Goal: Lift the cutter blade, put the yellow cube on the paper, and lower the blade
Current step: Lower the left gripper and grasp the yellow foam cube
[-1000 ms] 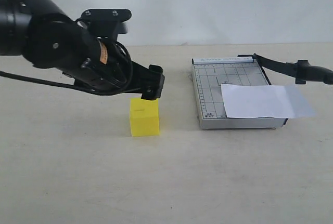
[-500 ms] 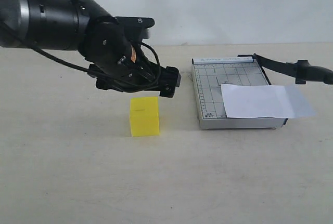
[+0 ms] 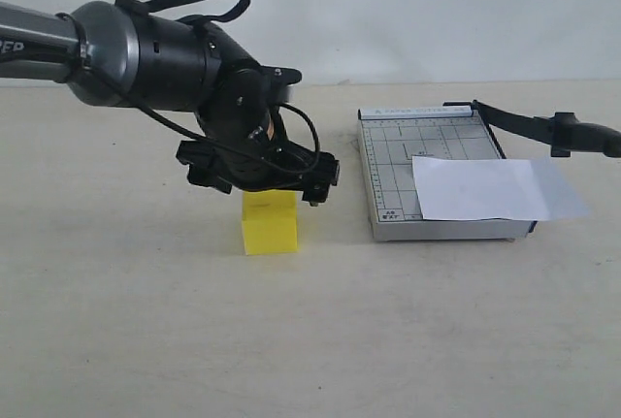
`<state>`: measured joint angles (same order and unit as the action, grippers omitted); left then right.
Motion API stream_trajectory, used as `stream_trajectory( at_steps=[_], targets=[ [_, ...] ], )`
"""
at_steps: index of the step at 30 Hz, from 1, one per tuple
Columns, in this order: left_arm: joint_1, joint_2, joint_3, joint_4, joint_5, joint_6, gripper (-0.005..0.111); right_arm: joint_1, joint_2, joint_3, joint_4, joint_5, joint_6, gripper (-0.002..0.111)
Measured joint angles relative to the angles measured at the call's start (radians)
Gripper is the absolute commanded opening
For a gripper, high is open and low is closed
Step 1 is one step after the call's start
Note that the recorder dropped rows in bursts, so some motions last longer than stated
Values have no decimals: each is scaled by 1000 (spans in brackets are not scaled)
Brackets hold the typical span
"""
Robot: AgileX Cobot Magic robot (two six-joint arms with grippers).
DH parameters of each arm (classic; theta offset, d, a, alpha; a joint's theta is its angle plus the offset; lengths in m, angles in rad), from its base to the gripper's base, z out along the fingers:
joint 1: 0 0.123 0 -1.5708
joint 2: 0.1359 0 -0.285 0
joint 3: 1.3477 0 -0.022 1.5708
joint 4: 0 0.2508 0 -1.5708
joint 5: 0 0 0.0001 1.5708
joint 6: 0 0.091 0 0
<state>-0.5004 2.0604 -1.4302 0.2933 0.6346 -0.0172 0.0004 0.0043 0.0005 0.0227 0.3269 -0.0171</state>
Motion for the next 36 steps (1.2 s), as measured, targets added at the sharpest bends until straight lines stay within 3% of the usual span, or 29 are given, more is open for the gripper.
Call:
stream_trajectory(
  at_steps=[28, 31, 34, 36],
  targets=[
    [0, 68, -5, 40, -3, -51, 105, 0, 0, 0, 0, 0, 0, 0],
    [0, 72, -5, 40, -3, -51, 90, 0, 0, 0, 0, 0, 0, 0],
    [0, 80, -5, 40, 4, -51, 62, 0, 0, 0, 0, 0, 0, 0],
    [0, 81, -5, 40, 14, -53, 37, 0, 0, 0, 0, 0, 0, 0]
  ],
)
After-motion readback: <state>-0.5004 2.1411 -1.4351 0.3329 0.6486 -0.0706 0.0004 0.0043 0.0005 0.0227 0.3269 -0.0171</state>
